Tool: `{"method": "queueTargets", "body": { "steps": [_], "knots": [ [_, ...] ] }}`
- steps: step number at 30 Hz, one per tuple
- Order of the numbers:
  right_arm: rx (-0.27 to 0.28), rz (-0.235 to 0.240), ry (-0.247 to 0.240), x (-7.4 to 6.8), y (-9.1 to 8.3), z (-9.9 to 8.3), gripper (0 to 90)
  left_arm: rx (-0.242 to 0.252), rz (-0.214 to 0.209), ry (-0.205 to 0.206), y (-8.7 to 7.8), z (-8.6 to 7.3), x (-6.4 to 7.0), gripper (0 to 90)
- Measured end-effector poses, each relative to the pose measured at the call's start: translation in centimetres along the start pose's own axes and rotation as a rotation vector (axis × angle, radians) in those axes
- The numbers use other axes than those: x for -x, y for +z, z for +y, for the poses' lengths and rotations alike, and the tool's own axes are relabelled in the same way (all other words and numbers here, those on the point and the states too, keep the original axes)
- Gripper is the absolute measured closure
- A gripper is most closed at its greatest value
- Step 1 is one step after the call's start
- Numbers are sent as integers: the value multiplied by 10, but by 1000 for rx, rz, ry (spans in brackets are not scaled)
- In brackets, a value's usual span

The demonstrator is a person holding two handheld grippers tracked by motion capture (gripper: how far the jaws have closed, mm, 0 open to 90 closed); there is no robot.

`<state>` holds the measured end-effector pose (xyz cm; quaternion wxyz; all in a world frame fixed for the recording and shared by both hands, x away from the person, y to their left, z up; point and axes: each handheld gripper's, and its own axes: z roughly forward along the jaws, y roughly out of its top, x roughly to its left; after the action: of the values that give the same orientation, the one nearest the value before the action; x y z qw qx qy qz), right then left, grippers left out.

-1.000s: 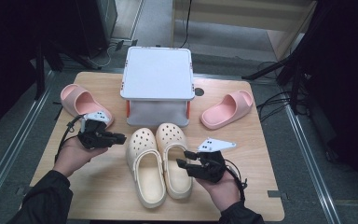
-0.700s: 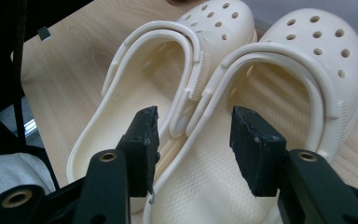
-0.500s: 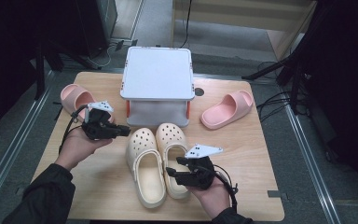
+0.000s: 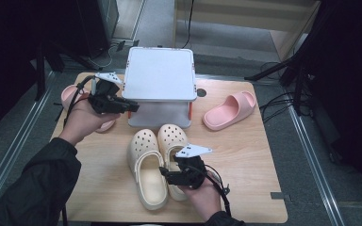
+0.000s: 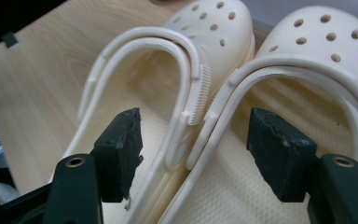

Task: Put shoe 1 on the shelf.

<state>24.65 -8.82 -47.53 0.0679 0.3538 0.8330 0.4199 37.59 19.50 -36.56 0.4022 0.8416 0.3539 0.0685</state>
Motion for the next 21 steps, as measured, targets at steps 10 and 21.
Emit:
{"method": "queueTargets", "body": {
  "steps": [10,21],
  "knots": [
    [-74,-30,40,2,30,5,356,-7,43,6,19,32,-21,759],
    [-121,-67,88,5,45,15,570,-26,22,-15,33,27,-33,766]
  ]
}}
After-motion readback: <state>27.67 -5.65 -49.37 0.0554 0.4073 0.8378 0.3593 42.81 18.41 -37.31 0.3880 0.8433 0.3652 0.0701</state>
